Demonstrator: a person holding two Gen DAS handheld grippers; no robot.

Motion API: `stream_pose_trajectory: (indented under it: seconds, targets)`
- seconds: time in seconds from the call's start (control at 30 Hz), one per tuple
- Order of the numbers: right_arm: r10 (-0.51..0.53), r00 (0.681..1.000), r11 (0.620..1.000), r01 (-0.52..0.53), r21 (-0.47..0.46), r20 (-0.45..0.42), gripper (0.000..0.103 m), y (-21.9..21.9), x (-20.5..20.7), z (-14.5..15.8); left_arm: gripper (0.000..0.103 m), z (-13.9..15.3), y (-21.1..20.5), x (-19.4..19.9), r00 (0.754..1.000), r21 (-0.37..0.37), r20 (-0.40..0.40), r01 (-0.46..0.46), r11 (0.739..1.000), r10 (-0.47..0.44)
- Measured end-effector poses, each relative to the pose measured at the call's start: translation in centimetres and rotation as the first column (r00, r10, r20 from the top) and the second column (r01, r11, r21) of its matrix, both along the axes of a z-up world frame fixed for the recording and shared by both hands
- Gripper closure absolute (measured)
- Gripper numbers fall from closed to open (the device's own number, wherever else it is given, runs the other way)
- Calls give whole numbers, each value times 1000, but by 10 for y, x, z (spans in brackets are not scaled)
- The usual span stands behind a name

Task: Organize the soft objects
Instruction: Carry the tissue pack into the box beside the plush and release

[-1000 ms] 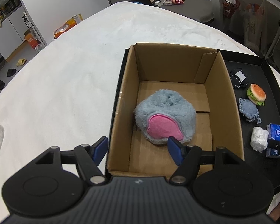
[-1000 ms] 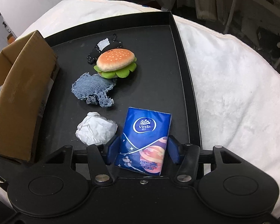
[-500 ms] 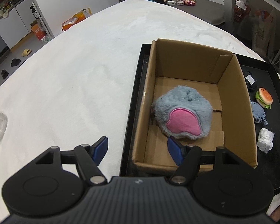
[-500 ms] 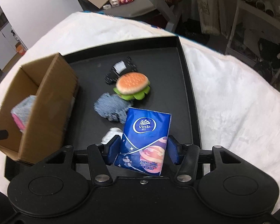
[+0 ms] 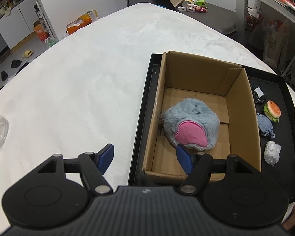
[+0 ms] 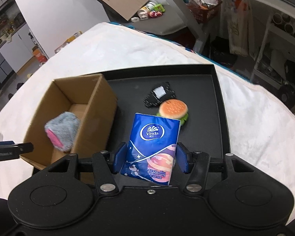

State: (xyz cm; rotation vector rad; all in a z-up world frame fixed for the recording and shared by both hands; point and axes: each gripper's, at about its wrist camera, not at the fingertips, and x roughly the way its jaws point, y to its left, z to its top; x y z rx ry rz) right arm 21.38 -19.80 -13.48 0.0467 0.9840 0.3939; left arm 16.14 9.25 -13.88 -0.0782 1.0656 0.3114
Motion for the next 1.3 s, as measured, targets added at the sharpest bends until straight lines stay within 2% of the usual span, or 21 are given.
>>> stream_pose_trajectory:
  seconds: [0.27,0.63,0.93,1.1,1.3]
  targets:
    - [67,997,998,-67,9,25,50,22,-2,19,35,-2,8,-2,1000,-35,6,-11,999,11]
    - [161,985,987,-161,1,63,50,69,5,37,41,-13,21,1,999,-96,28,-21,995,23]
    - [210,975,978,-210,-17,76,50,108,12,42,72,-20,32,8,999,-137,36,-10,991,15]
    - [247,966,969,-245,-29,75,50,132,15,39,91,-24,38,7,999,-186,50,-6,982,16]
    - [277,959,961,-276,-35,64,50,155,18,34,92,-24,35,9,999,-207,45,8,978,1]
